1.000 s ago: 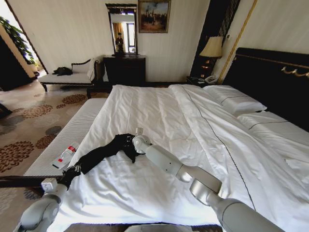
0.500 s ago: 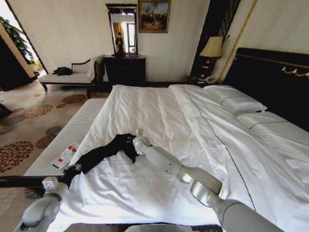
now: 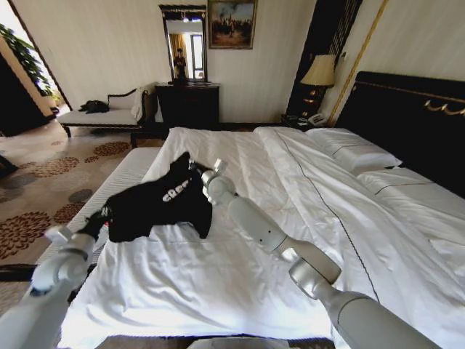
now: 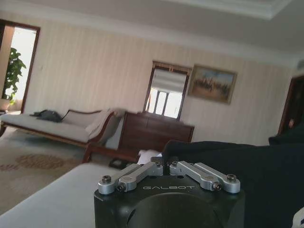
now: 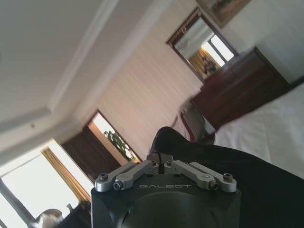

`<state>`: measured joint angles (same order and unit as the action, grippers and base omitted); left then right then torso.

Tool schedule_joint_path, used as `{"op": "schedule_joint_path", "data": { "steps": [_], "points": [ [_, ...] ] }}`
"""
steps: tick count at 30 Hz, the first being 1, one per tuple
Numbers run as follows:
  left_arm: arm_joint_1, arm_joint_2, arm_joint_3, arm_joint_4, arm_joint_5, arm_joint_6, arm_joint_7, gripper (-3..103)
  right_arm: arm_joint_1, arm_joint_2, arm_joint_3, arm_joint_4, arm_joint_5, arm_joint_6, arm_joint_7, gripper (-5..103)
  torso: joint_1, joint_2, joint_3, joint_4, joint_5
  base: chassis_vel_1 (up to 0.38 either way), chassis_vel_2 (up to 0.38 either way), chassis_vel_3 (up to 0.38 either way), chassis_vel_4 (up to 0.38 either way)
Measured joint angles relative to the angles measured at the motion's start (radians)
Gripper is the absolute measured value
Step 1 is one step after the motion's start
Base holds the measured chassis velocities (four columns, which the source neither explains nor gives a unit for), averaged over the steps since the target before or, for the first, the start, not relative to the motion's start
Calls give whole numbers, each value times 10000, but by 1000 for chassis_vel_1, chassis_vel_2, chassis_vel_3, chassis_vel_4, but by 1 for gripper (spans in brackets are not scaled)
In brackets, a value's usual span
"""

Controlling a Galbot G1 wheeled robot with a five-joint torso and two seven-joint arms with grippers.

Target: Fold the clothes on the bed.

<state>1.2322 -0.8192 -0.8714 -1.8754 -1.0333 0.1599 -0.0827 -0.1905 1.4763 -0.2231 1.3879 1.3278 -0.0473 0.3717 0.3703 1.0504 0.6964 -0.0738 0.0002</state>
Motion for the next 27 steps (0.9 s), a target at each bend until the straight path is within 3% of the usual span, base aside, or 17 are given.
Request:
{"op": "schedule_joint_path", "data": {
  "steps": [3, 7, 10, 13, 15, 17, 19, 21, 27],
  "points": [
    [-145, 338, -285, 2, -532, 33, 117, 1, -412, -394, 338, 1227, 272, 117, 663, 0, 0, 0, -2, 1, 3, 0, 0, 0, 0],
    [704, 236, -600, -80, -413, 38, 504, 1, -2003, -872, 331, 2712, 36, 81, 1158, 0, -2, 1, -3, 6, 2, 0, 0, 0, 0],
    [2057, -638, -650, -276, 625, -79, 839, 1, -4207, -1105, 18, 3139, -1183, 45, 1208, 0, -6, 1, -3, 10, -4, 0, 0, 0, 0],
    [2498, -1204, -539, -329, 1225, -174, 978, 1, -5356, -1104, -169, 3019, -1989, 82, 1069, -2, -7, 0, -4, 12, -3, 0, 0, 0, 0],
    [2796, -1768, -393, -362, 1706, -241, 1054, 1, -6630, -1035, -274, 2968, -2700, 133, 804, 8, -6, 1, -4, 6, -3, 0, 0, 0, 0],
    [2869, -1905, -368, -364, 1808, -252, 1065, 1, -7052, -1001, -277, 3006, -2915, 158, 703, 8, -6, 0, -3, 4, -3, 0, 0, 0, 0],
    [3003, -2099, -367, -331, 2097, -274, 1083, 1, -7716, -928, -173, 3198, -3241, 220, 561, 19, -7, 1, -5, 6, -2, 0, 0, 0, 0],
    [3094, -2128, -469, -225, 2398, -281, 1144, 1, -8100, -897, 34, 3368, -3395, 266, 500, 30, -7, 1, -4, 7, -2, 0, 0, 0, 0],
    [3150, -2081, -1007, 204, 2804, -321, 1214, 1, -8309, -914, 645, 3601, -3434, 405, 463, 46, -5, 1, -3, 4, -3, 0, 0, 0, 0]
  ]
}}
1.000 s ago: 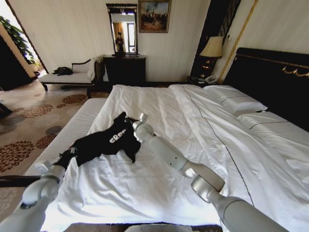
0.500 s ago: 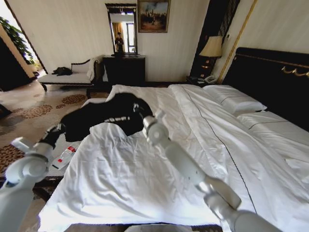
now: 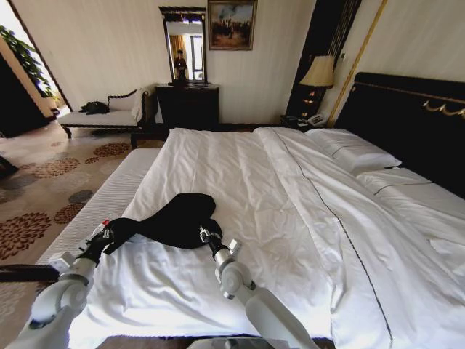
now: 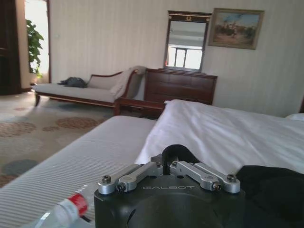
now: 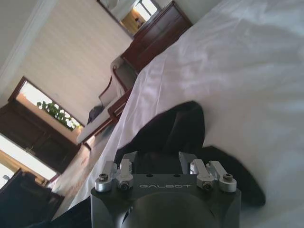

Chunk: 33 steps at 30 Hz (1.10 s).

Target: Fold the clothes on the bed.

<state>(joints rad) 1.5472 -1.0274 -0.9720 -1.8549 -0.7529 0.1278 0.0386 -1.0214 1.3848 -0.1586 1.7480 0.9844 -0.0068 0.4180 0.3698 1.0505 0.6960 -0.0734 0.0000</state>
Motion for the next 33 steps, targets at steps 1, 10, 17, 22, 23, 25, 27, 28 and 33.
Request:
{"op": "schedule_joint_path", "data": {
  "steps": [1, 10, 17, 22, 23, 25, 27, 28, 33],
  "points": [
    [0, 0, 0, 0, 0, 0, 0, 1, 0, 0, 0, 0, 0, 0, 0, 46, 0, 0, 0, 0, 0, 0, 0, 0, 0],
    [1111, -448, -584, 882, 2402, -1229, 751, 1, 1104, -165, 77, -405, 331, -505, 1237, 89, 1, 0, 1, 6, 0, 0, 0, 0, 0],
    [1040, -464, -1069, 1379, 2319, -1503, 739, 1, 2194, -331, -696, -1035, 347, -839, 1226, 100, 2, -1, 3, 0, -1, 0, 0, 0, 0],
    [959, -199, -1542, 1567, 1994, -1504, 696, 1, 3512, -588, -1544, -1824, 228, -715, 122, 100, 2, 0, 2, 5, -1, 0, 0, 0, 0],
    [948, -145, -1606, 1587, 1945, -1517, 696, 1, 3874, -656, -1818, -2086, 232, -631, -402, 100, 2, 0, 2, 3, 0, 0, 0, 0, 0],
    [934, -122, -1639, 1587, 1916, -1533, 695, 1, 4138, -699, -2040, -2283, 259, -578, -811, 100, 2, -1, 2, 4, 0, 0, 0, 0, 0],
    [910, -105, -1682, 1584, 1860, -1549, 696, 1, 4709, -766, -2542, -2693, 464, -573, -1579, 100, 4, -3, 3, 2, -1, 0, 0, 0, 0],
    [895, -105, -1707, 1573, 1821, -1556, 697, 1, 4918, -765, -2734, -2829, 599, -600, -1834, 100, 3, -3, 3, 2, -1, 0, 0, 0, 0],
    [833, -58, -1824, 1565, 1617, -1588, 697, 1, 5347, -634, -3200, -3028, 1200, -862, -2304, 100, 3, -3, 3, 3, -2, 0, 0, 0, 0]
  ]
}}
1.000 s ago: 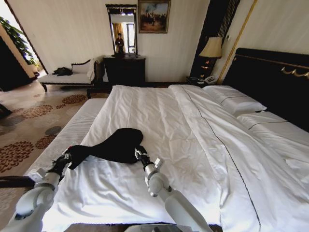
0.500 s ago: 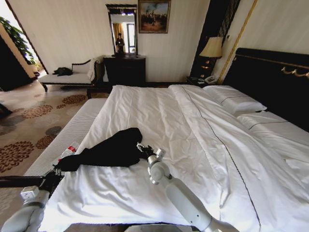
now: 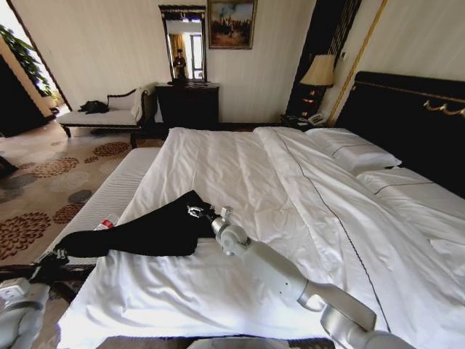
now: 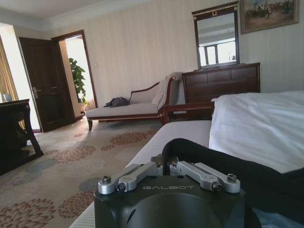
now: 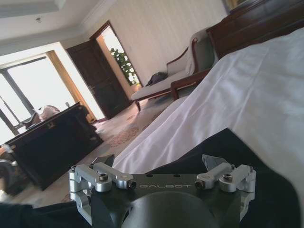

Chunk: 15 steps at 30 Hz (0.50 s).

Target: Fold the clothes on the bed.

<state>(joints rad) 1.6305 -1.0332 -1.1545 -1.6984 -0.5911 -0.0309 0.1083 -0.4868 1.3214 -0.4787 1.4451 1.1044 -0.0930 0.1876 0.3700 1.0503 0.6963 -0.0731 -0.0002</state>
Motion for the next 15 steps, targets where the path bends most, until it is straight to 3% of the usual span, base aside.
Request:
{"op": "schedule_joint_path", "data": {
  "steps": [8, 15],
  "points": [
    [-276, 89, -16, 82, -209, -23, -20, 1, -311, 268, -919, 259, 784, -661, 293, 100, 0, 0, 0, -1, 2, 0, 0, 0, 0],
    [-374, 88, 83, 212, -202, -36, -26, 1, -320, 517, -1127, -204, 768, -688, -209, 100, 0, 1, -1, -1, 2, 0, 0, 0, 0]
  ]
}}
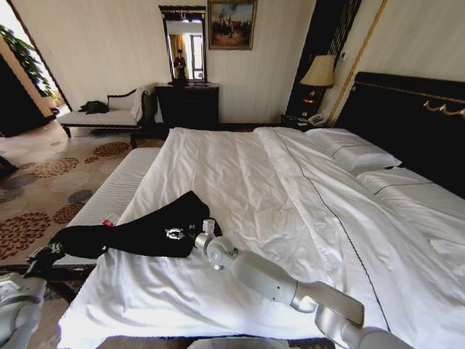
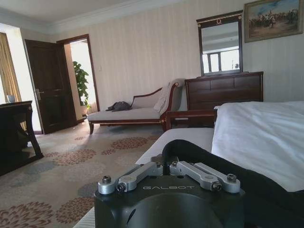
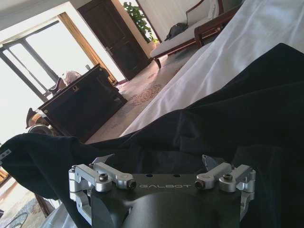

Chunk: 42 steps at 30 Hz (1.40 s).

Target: Fold the clothes on the bed.

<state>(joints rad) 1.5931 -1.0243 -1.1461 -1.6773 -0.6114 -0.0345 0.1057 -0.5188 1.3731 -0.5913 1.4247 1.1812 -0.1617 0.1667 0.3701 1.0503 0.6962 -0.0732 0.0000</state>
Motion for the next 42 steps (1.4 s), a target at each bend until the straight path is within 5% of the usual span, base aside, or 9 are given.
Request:
{"op": "schedule_joint_path", "data": {
  "steps": [6, 22, 42],
  "points": [
    [-40, -28, 57, 0, 36, -5, -4, 1, 284, 182, -147, -1085, -782, 92, -752, 100, 0, 0, 0, 0, -1, 0, 0, 0, 0],
    [-89, -88, 115, 42, 72, -96, -4, 1, 486, 205, -226, -1364, -984, 96, -485, 103, 0, 2, 0, 0, 0, 0, 0, 0, 0],
    [-66, -107, 123, 1, 67, -95, -4, 1, 236, -7, -306, -987, -1160, 27, -387, 30, -2, 2, 0, 0, 0, 0, 0, 0, 0]
  ]
}}
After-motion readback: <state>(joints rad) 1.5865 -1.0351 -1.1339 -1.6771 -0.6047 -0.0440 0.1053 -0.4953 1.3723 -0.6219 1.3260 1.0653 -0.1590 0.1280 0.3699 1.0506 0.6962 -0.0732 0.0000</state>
